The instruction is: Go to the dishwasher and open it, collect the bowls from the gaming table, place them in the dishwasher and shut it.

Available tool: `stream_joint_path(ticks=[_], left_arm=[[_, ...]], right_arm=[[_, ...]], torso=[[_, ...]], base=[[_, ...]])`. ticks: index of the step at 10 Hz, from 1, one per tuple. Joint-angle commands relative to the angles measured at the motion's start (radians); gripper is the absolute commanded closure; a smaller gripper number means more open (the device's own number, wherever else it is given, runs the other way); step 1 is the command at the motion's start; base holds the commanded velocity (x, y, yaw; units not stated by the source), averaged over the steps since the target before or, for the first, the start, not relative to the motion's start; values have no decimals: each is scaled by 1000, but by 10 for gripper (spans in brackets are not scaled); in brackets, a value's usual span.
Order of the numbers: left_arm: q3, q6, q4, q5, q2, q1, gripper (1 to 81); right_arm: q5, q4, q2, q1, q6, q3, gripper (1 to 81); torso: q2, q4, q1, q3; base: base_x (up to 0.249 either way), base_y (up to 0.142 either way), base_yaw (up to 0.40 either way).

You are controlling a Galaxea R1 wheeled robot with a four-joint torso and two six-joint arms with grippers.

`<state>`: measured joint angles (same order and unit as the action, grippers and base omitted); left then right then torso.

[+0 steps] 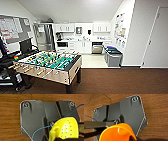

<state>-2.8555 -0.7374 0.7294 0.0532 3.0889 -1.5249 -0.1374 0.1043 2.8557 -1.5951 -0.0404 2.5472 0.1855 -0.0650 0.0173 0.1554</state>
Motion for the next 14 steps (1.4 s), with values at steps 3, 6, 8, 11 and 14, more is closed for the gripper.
stream_joint_path(ticks=[3, 6, 8, 11, 14], left_arm=[[-2, -2, -2, -35, 4, 58, 811], [-2, -2, -1, -35, 4, 59, 811], [-2, -2, -2, -35, 5, 58, 811], [-2, -2, -2, -35, 5, 58, 811], [-2, -2, -2, -35, 5, 58, 811]], right_arm=[[48, -5, -13, 51, -3, -3, 811], [48, -6, -13, 54, -3, -3, 811], [48, -6, -13, 53, -3, -3, 811], [48, -5, -13, 54, -3, -3, 811], [48, -3, -13, 54, -3, 1, 811]], torso=[[0, 0, 0, 0], [-1, 0, 1, 0], [0, 0, 1, 0], [0, 0, 0, 0], [0, 0, 0, 0]], base=[[179, -53, 0], [179, -89, 0], [179, -90, 0], [180, -90, 0], [179, -90, 0]])
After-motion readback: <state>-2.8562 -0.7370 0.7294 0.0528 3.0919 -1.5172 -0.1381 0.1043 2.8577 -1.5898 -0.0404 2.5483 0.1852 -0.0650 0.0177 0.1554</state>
